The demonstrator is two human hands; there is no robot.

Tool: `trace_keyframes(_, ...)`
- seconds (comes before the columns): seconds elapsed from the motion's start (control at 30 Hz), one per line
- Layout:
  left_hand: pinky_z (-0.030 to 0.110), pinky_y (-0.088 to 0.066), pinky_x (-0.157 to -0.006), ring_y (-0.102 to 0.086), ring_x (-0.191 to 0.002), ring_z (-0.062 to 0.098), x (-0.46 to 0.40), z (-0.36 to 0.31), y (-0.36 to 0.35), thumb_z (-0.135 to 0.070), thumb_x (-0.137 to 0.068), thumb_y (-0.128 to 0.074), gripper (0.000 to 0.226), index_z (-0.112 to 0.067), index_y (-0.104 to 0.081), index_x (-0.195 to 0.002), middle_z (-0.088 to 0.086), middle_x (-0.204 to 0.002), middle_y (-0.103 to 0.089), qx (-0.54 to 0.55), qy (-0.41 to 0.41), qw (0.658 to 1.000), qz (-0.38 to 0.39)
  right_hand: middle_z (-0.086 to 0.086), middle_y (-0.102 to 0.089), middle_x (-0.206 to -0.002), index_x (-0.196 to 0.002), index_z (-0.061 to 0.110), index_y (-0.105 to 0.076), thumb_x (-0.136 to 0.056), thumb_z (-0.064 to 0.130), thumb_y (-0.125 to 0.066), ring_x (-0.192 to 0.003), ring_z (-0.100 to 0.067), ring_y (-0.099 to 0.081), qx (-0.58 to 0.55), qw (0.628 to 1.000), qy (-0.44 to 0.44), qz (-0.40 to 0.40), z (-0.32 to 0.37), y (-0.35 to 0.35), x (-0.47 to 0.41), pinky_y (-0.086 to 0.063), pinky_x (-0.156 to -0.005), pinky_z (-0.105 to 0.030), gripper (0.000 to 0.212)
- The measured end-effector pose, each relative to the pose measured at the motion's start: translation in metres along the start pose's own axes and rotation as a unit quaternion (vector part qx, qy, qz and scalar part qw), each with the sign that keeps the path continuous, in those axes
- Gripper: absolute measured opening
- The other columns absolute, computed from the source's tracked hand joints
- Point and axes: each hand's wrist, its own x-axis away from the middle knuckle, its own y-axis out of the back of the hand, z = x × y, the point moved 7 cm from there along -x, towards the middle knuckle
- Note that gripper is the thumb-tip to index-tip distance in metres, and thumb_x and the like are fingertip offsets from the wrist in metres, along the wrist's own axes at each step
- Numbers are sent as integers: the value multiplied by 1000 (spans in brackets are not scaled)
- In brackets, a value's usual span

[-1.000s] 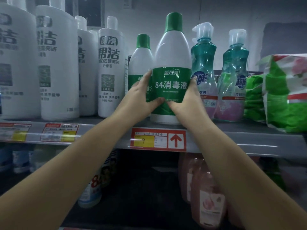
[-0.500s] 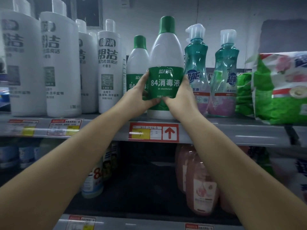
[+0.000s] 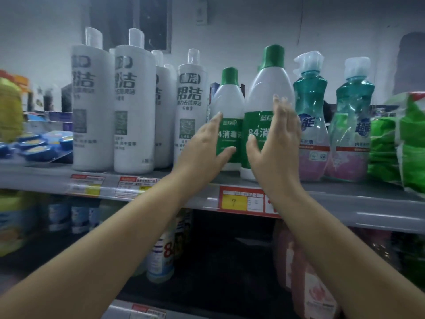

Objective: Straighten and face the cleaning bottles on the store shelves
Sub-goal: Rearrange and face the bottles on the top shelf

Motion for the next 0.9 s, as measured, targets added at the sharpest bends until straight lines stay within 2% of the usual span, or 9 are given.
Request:
trace_keyframes(0.1, 32, -36, -101, -43, -126, 20, 12, 20, 37, -21, -87, -58, 63, -14, -28, -142, 6, -140, -44, -47, -16, 995, -91, -16, -43, -137, -136, 1, -36, -81, 6, -60, -129, -28, -37, -40, 998, 51, 20, 37, -18, 0, -29, -112, -41, 60)
trace_keyframes(0.17, 34, -36, -100, -43, -125, 26, 22, 37, 61, -13, -87, -58, 58, -8, -32, -139, 12, -137, -45, -76, -31, 985, -149, -13, -44, -133, -135, 4, -37, -83, 7, -60, -125, -24, -39, -73, 993, 64, 67, 58, -38, 1, -28, -109, -29, 57)
trace_keyframes(0.27, 37, -30, -106, -33, -128, 27, 36, 69, 88, -8, -87, -54, 64, -5, -22, -142, 17, -140, -35, -109, -7, 971, -214, -7, -44, -134, -136, 10, -34, -87, 13, -59, -125, -18, -40, -129, 980, 40, 144, 78, -71, -2, -27, -103, -21, 56)
trace_keyframes(0.4, 27, -28, -96, -31, -123, 11, 42, 106, 102, -18, -92, -51, 66, -15, -13, -146, 7, -145, -27, -48, 53, 979, -193, -4, -45, -135, -137, 13, -33, -88, 21, -60, -123, -17, -43, -198, 954, -28, 221, 93, -116, -6, -39, -105, -34, 57)
trace_keyframes(0.47, 26, -33, -92, -31, -112, 3, 41, 119, 107, -21, -92, -52, 64, -20, -17, -146, 6, -143, -31, -23, 63, 980, -189, -4, -46, -133, -138, 14, -33, -88, 25, -61, -119, -17, -47, -223, 937, -69, 260, 99, -137, -5, -43, -97, -31, 58)
trace_keyframes(0.53, 31, -42, -93, -39, -111, 7, 39, 131, 108, -21, -90, -55, 63, -21, -23, -144, 7, -140, -37, 2, 71, 981, -182, -3, -48, -129, -137, 15, -34, -86, 29, -62, -113, -17, -51, -248, 920, -106, 285, 103, -154, -2, -46, -90, -30, 59)
trace_keyframes(0.6, 36, -46, -95, -47, -115, 16, 37, 140, 105, -24, -88, -58, 62, -21, -28, -142, 6, -138, -42, 13, 79, 983, -167, -3, -50, -129, -135, 16, -35, -85, 32, -63, -111, -18, -53, -242, 917, -119, 292, 102, -167, 0, -48, -91, -33, 59)
trace_keyframes(0.73, 23, -40, -86, -51, -109, 15, 36, 146, 103, -33, -85, -61, 60, -16, -38, -138, 3, -128, -53, 1, 81, 982, -170, -2, -56, -118, -126, 15, -43, -86, 32, -62, -103, -17, -56, -233, 919, -137, 287, 98, -176, 1, -48, -81, -28, 47)
trace_keyframes(0.9, 27, -41, -91, -47, -116, 18, 39, 149, 97, -40, -80, -65, 70, -20, -34, -139, 2, -131, -47, 27, 82, 982, -168, 0, -57, -119, -128, 14, -43, -90, 25, -56, -103, -14, -57, -249, 918, -144, 274, 97, -175, 4, -50, -75, -23, 42)
